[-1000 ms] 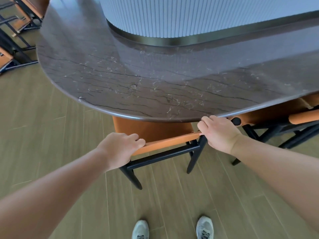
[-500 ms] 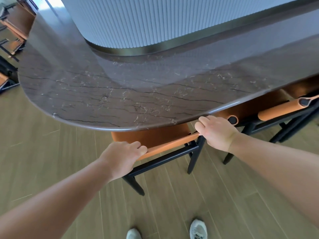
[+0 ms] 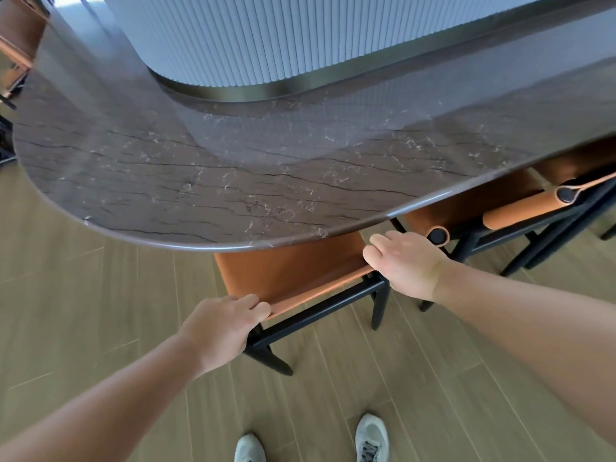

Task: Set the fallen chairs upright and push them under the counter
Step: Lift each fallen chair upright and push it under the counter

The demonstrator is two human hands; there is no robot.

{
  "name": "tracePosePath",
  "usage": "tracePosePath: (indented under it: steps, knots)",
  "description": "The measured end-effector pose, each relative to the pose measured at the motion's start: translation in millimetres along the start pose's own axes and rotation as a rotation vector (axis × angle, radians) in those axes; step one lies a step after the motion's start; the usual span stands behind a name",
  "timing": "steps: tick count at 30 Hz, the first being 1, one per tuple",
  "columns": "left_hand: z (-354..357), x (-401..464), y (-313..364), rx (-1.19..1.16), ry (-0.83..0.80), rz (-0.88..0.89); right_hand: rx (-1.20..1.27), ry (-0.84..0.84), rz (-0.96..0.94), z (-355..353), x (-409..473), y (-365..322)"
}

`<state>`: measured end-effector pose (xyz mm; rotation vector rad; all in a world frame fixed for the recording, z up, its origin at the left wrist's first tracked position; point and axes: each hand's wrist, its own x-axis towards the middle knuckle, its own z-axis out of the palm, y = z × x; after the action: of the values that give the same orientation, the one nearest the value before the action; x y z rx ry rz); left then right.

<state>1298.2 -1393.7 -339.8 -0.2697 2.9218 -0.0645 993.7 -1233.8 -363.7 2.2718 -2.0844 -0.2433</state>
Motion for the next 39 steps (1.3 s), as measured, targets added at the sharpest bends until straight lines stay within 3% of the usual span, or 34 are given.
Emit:
tracePosePath:
  steps: [15, 39]
  knots:
    - [2.1, 70.5, 1.8, 0.045, 0.005, 0.016, -0.016, -0.046, 0.220, 8.5, -40.4, 31.8]
    - [-8.5, 103.4, 22.8, -0.053, 0.103, 0.021, 0.019, -0.020, 0.189, 17.9, -27.9, 86.6]
